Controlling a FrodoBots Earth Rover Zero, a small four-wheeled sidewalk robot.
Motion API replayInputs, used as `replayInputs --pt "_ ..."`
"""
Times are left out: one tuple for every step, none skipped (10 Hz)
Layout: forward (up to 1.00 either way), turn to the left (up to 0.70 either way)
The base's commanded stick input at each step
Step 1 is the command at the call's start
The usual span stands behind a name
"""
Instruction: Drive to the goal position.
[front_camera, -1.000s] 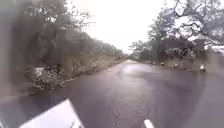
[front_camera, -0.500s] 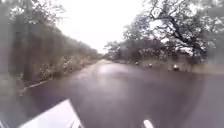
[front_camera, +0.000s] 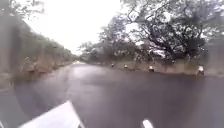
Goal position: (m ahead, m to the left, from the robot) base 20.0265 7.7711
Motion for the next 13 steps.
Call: replayInputs --pt "1.0 0.0" --pt "1.0 0.0" --pt "1.0 0.0" --pt "1.0 0.0" --pt "1.0 0.0" --pt "1.0 0.0" --pt "1.0 0.0" --pt "1.0 0.0" --pt "1.0 0.0" --pt "1.0 0.0" --pt "1.0 0.0" --pt "1.0 0.0" --pt "1.0 0.0"
